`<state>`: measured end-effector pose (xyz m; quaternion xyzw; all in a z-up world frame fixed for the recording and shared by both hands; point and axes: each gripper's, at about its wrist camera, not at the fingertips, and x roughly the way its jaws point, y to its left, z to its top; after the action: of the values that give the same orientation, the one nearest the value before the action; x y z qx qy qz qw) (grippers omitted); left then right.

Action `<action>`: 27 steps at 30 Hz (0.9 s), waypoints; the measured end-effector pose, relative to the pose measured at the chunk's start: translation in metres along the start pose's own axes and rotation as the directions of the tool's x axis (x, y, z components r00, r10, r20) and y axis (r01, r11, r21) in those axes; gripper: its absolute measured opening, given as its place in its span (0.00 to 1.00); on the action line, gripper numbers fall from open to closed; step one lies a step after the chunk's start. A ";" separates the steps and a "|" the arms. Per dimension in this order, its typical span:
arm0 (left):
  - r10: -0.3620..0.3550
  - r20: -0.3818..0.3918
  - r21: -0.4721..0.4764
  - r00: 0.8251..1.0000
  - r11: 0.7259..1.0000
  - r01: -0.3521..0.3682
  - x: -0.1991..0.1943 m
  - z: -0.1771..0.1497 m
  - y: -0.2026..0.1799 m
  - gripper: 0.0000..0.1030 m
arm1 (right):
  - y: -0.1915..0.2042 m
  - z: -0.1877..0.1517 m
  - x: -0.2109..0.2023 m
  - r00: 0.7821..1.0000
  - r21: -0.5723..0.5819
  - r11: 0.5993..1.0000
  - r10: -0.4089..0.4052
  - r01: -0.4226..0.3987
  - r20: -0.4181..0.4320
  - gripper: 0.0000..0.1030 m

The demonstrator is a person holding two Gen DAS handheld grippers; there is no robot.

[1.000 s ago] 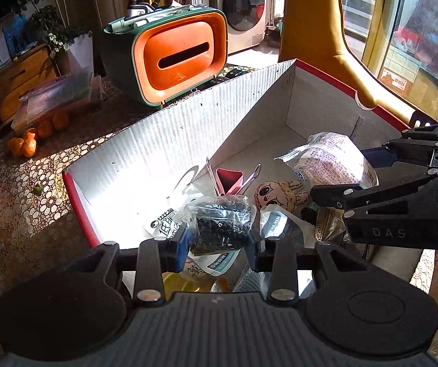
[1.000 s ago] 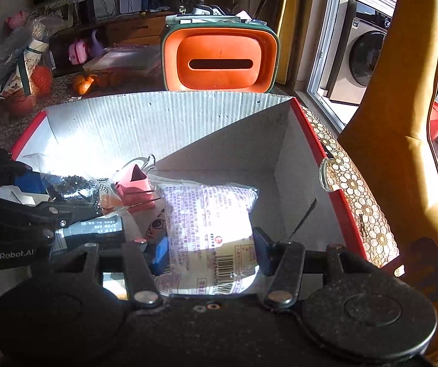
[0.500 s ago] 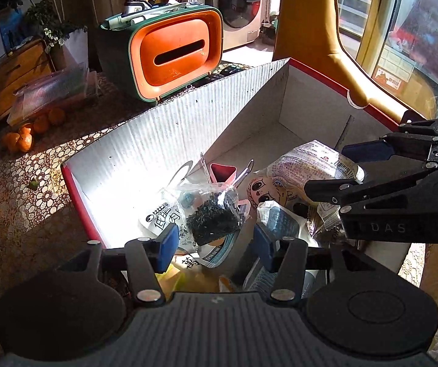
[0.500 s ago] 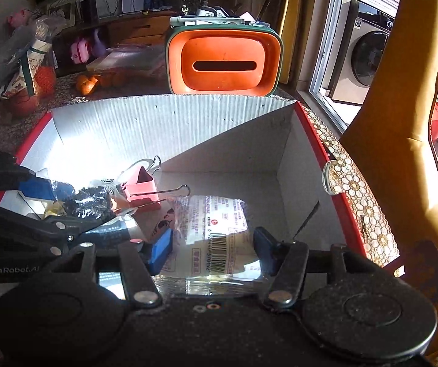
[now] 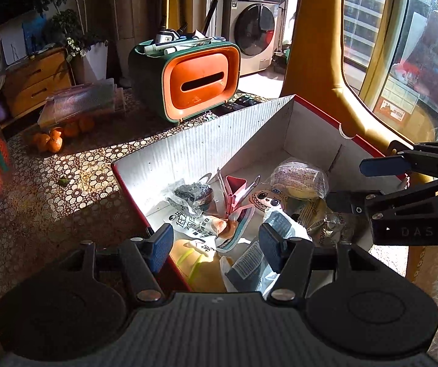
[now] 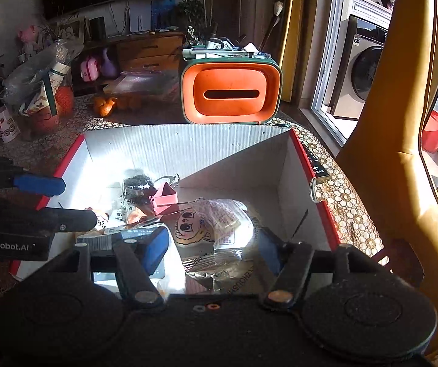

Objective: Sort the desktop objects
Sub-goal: 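Lower the clear bag and open the left tool while the right tool releases the milk packet, then withdraw both tools from the box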

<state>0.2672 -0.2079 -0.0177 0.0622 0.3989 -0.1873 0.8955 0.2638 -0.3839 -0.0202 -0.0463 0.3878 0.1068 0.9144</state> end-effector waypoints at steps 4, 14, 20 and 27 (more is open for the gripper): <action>-0.011 0.028 -0.008 1.000 1.000 0.011 -0.017 -0.004 -0.001 0.59 | 0.005 -0.002 -0.018 0.999 0.004 1.000 0.018 -0.018 0.031 0.69; -0.039 0.103 -0.008 0.994 0.999 0.040 -0.058 -0.021 -0.006 0.60 | 0.019 -0.012 -0.062 0.988 0.005 0.997 0.074 -0.076 0.132 0.75; -0.053 0.135 0.010 0.989 0.999 0.053 -0.074 -0.032 -0.010 0.60 | 0.022 -0.021 -0.080 0.978 0.022 0.995 0.094 -0.100 0.188 0.85; -0.062 0.166 0.027 0.984 0.998 0.059 -0.087 -0.045 -0.015 0.73 | 0.029 -0.037 -0.095 0.969 0.008 0.996 0.086 -0.091 0.233 0.93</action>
<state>0.1770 -0.1848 0.0165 0.0439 0.3224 -0.2232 0.9189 0.1668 -0.3774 0.0221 -0.0077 0.2806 0.1487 0.9482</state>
